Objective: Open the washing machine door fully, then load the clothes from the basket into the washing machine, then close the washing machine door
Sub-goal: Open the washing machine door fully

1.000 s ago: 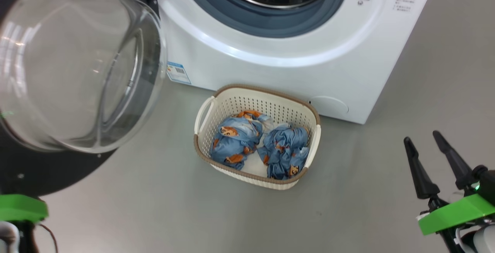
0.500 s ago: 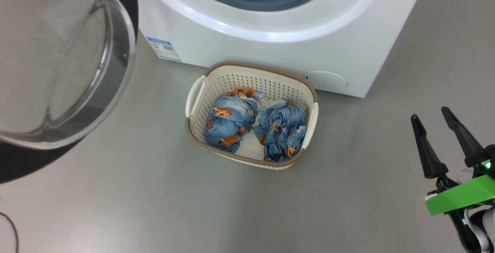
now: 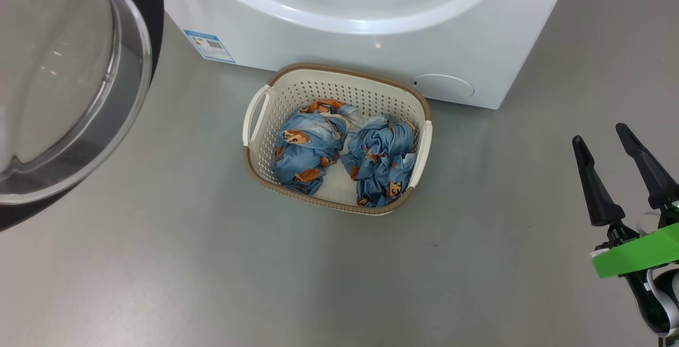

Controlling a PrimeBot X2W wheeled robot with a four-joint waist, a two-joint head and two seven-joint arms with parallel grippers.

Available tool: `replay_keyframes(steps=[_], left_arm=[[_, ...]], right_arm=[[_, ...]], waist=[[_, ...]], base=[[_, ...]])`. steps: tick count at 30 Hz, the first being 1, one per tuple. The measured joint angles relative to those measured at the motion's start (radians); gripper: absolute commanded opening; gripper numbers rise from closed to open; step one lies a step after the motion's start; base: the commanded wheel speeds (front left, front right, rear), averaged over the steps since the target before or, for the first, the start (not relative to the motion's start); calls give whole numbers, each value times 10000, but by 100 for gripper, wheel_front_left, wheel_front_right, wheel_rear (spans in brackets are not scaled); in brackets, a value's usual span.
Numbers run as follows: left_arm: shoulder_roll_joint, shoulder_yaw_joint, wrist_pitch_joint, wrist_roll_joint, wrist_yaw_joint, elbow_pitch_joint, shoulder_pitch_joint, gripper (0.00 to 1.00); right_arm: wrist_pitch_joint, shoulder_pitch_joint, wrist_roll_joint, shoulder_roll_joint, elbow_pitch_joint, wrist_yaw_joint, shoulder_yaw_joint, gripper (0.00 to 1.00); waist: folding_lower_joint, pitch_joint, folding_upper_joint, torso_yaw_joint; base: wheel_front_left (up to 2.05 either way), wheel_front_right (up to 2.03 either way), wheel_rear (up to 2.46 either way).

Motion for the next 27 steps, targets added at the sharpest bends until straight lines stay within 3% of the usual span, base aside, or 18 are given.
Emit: replay_keyframes(steps=[11,27], left_arm=[[-86,410,-33,742,-224,148,-170,0],[-1152,-138,-33,1292,-880,-1555,1685,0]], right_arm=[[0,-28,0,63,52,0,174,100],[0,686,75,736,316,0,144,100]], waist=[[0,-149,0,-102],[-2,-1696,0,-35]], base=[[0,0,0],[0,0,0]])
